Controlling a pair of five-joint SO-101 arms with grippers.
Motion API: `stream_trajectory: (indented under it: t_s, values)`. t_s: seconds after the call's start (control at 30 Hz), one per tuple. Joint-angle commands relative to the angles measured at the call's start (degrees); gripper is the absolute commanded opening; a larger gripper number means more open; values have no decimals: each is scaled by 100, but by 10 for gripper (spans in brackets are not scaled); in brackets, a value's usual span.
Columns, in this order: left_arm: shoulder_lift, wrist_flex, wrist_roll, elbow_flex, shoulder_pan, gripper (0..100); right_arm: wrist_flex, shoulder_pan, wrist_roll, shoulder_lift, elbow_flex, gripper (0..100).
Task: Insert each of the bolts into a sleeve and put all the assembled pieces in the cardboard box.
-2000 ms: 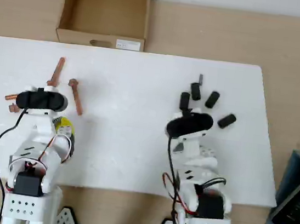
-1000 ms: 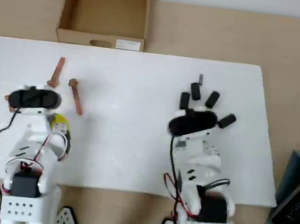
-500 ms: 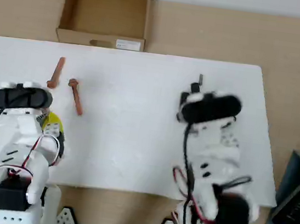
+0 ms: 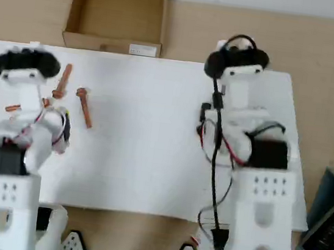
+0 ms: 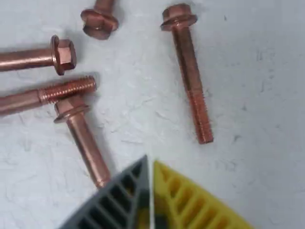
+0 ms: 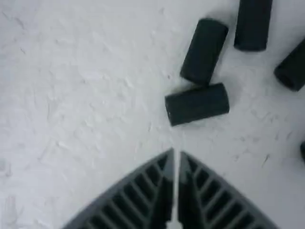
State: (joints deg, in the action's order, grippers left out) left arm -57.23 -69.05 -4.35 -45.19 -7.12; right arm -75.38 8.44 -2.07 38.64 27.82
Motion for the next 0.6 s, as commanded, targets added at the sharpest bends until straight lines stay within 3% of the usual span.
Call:
stream_trajectory:
  t_s: [0.0, 0.2, 0.57]
  values:
    - [848, -352, -44, 976, -35, 16, -132, -92, -26, -664, -664, 12]
    - [2132, -1178, -26, 1934, -440, 103, -281, -409, -26, -1710, -1393, 12]
    - [3512, -1670, -35, 3235, -747, 104, -1055, -778, -62, -3908, -2967, 12]
